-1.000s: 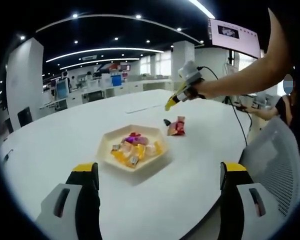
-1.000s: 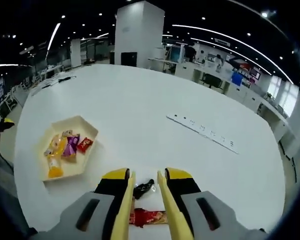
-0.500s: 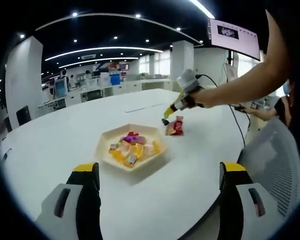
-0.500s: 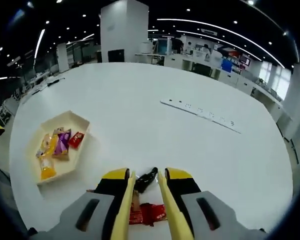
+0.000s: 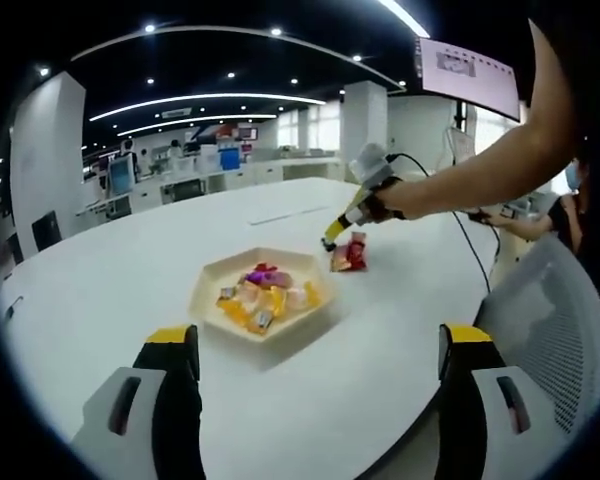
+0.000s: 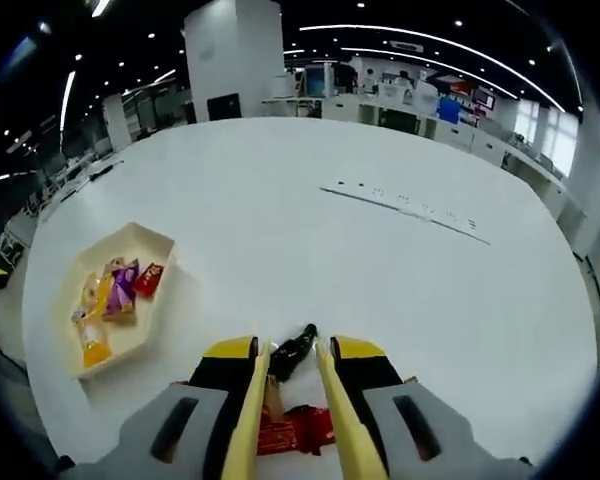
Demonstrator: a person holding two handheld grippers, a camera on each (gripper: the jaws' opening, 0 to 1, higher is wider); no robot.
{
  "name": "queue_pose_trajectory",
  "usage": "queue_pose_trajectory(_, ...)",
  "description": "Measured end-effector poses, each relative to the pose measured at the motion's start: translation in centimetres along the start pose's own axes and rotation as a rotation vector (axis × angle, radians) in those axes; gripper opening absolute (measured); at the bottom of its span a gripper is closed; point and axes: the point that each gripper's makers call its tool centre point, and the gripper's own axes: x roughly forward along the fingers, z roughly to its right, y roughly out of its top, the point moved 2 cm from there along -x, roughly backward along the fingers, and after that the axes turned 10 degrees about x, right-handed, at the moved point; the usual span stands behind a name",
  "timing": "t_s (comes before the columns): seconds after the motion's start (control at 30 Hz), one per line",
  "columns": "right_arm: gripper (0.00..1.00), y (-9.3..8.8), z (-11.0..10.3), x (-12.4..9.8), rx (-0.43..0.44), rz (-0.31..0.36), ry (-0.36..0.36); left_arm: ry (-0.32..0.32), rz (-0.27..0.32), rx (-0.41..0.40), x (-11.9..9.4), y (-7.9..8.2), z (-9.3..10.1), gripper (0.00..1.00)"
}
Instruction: Place the target food into the container with the food tongs after gripping and lifting it, then release it inside without dropping or visibly crushing the food.
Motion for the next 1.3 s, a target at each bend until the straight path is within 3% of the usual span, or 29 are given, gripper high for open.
queue_pose_trajectory(0.17,0.28,0.2,-0.6,0.3,0.006,-0.006,0.004,-0.001,0.000,-0.002,0.0,0.0,0.0,0.95)
queue_pose_trajectory(0.33,0.28,-0.9,-0.6,0.9,0.009,-0.055,-0.006,0.001,-0.001,0.000,0.0,0.0,0.1,0.95)
queue_pose_trajectory(0.6,0.23,-1.2,-0.6,0.7,-0.110,-0.118,0.051,0.000,0.002,-0.001,0.1,0.1,0.1,0.95)
queue_pose_trajectory(1.07,0.19,-0.6,-0.6,0.6,-0.158,-0.137,0.086,-0.001,0.001,0.001,0.1,0.1,0.1,0.95)
queue_pose_trajectory(1.3,0.19,0.7,0.1,-0.3,-0.158,-0.121,0.091,-0.002,-0.001,0.003,0.1,0.0,0.1,0.95)
